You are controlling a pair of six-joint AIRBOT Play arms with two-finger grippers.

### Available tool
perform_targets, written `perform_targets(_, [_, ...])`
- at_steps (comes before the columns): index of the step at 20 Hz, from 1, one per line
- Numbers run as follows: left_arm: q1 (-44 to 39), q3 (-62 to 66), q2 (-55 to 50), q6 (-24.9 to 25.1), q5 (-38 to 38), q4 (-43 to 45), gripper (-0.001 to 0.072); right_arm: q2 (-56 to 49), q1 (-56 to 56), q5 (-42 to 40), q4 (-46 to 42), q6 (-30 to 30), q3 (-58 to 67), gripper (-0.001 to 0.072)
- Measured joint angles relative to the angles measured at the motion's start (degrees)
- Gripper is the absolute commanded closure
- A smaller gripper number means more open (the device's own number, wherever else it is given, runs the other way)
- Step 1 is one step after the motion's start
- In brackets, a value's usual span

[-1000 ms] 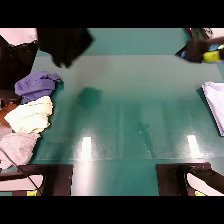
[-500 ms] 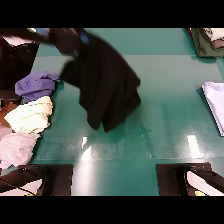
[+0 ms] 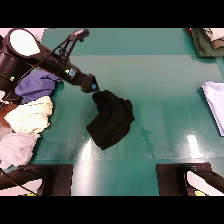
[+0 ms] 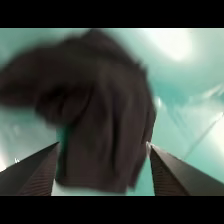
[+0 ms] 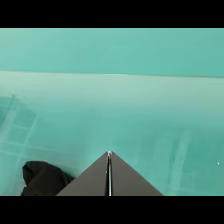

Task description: Fold the shirts.

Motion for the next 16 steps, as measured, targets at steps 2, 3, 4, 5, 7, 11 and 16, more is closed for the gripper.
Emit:
perform_targets(2, [0.4,-5.8,1.1,-1.2,-1.4,0.2,0.0068,0.0,0.0,0.3,0.0,-0.3,0.1,0.0691])
perform_targets(3, [0.3,-9.8,1.8,-1.5,-0.9,0.3,0.0068,-0.1,0.0,0.3,0.0,-0.5,0.1,0.0691])
perform_targets(4, [0.1,-13.6,2.4,-1.7,0.4,0.4,0.0067,-0.2,0.0,0.4,0.0,-0.6,0.0,0.0691])
perform_targets(5, [-0.1,-17.7,3.0,-1.6,2.2,0.4,0.0067,-0.2,0.0,0.5,0.0,-0.7,-0.2,0.0691])
perform_targets(7, [-0.3,-25.2,3.5,-0.4,5.9,0.2,0.0067,-0.3,0.0,0.5,0.0,-0.9,-1.2,0.0691])
perform_targets(11, [-0.5,-35.9,4.0,2.4,16.3,-0.9,0.0068,-0.3,0.0,0.6,0.2,-1.0,-4.9,0.0691])
perform_targets(16, [-0.6,-40.4,2.0,6.4,23.9,-6.0,0.0093,-0.4,0.0,0.3,0.3,-1.0,-9.2,0.0691])
